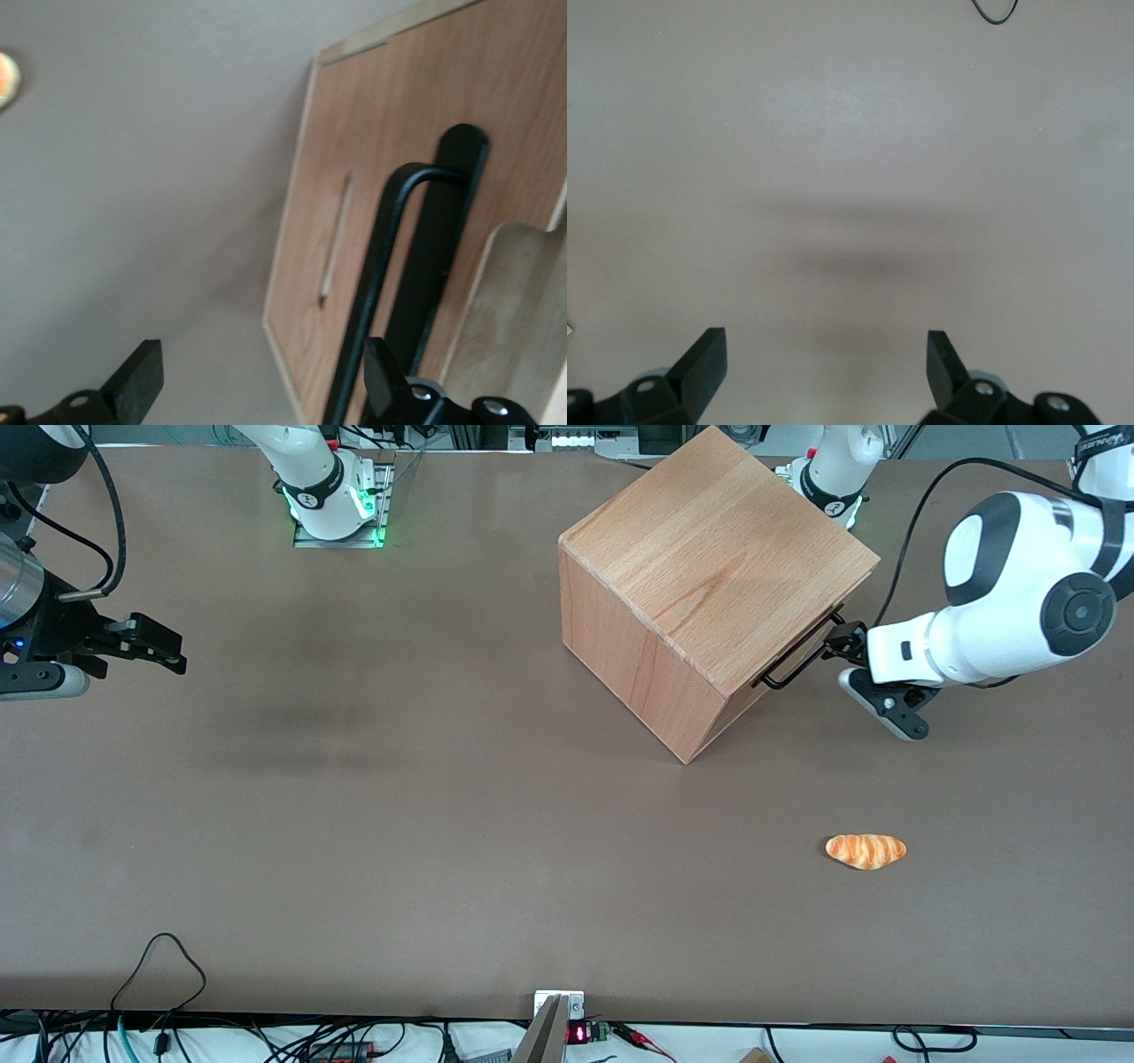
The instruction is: Open top drawer with left arm
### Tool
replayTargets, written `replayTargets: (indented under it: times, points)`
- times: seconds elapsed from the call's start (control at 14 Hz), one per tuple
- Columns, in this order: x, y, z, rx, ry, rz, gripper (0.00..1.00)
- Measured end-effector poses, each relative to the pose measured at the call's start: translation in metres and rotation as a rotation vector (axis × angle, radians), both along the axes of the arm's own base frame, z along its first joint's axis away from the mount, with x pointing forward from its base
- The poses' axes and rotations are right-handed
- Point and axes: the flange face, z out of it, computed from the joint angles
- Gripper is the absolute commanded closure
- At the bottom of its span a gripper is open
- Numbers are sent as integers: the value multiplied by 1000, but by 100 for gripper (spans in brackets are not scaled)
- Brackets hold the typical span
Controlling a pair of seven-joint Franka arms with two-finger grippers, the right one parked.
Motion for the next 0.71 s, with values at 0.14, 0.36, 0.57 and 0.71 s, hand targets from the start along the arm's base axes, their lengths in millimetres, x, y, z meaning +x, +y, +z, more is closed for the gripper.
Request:
replayTargets:
  times: [0.14,0.36,0.57,0.71]
  points:
    - [-3,-1,-6,-17,15,-2,0]
    - [-4,-2,-7,-23,15,-12,0]
    - [-6,-6,-11,-33,23,-30,0]
    - [-8,-9,-14,-48,23,-38,0]
